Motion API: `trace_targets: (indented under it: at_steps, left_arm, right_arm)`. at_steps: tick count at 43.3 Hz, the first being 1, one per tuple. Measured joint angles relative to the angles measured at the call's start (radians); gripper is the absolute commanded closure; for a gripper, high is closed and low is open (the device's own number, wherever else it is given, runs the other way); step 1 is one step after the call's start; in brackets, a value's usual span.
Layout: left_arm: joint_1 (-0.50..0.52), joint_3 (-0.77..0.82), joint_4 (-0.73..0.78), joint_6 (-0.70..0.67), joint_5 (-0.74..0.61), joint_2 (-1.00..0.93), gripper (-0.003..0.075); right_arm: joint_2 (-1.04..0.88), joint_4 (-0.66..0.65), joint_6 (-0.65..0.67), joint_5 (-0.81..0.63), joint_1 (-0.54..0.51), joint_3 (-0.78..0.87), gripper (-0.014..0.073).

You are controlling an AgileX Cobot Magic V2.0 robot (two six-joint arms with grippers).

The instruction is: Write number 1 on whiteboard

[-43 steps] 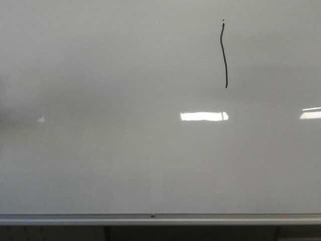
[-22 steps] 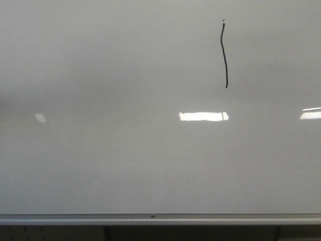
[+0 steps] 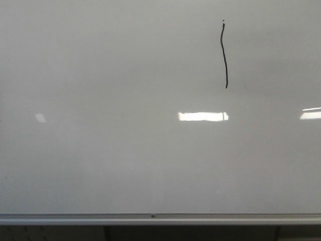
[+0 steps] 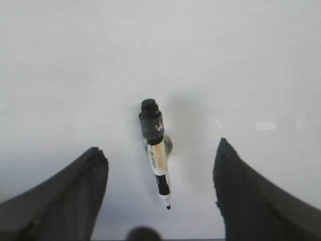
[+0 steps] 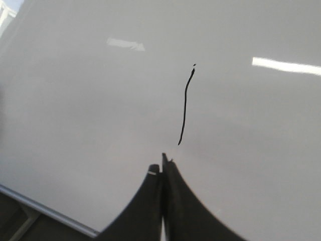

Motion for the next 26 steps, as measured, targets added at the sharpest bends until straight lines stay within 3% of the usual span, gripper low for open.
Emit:
trace_targets:
  at_steps: [5, 11, 26]
  left_arm:
    - [-0.054, 0.033, 0.000, 0.000, -0.009, -0.127, 0.0593]
    - [-0.126, 0.111, 0.000, 0.000, -0.049, -0.272, 0.0732]
    - [-0.203, 0.342, -0.003, 0.000, -0.088, -0.600, 0.0741]
  right_arm:
    - [0.000, 0.008, 0.000, -0.054, 0.000, 0.000, 0.0661]
    - [-0.002, 0.033, 0.000, -0.077, 0.000, 0.008, 0.0661]
    - [-0.208, 0.047, 0.000, -0.195, 0.000, 0.177, 0.0661]
